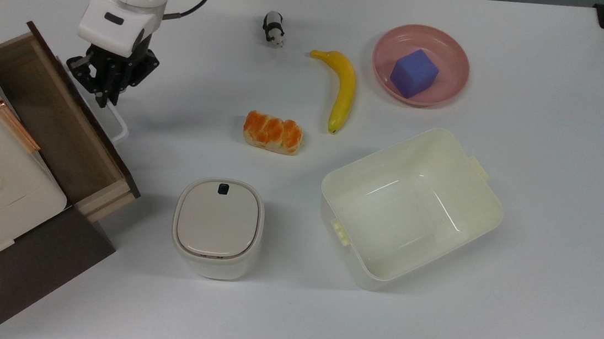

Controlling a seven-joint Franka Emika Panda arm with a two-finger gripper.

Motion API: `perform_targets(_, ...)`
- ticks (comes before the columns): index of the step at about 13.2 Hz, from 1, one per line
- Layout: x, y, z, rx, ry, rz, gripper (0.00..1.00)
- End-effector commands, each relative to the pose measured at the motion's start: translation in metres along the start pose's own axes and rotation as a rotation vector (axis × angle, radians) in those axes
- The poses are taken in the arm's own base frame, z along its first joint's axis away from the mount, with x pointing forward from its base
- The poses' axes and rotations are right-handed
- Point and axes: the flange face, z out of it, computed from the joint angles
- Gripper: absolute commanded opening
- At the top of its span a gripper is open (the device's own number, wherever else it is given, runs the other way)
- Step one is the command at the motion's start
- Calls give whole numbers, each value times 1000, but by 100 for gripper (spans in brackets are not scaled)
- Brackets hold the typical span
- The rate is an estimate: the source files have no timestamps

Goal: Slide open the drawer

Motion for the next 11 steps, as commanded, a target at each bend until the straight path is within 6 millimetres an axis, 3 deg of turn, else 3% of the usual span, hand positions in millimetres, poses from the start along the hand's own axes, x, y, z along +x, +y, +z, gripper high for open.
perform_targets(1, 16, -44, -23, 53, -9, 9, 13)
perform_targets(2, 16, -44, -23, 54, -10, 8, 30)
perform_targets(3, 15, -44, -23, 59, -20, 9, 57)
perform_targets(4, 15, -44, -24, 62, -25, 8, 71)
perform_targets(5, 16, -45, -26, 79, -35, 14, 93)
perform_targets(6, 16, -41, -39, 96, -37, 31, 99)
perform_targets(11, 39, -51, -110, 283, -56, 93, 100)
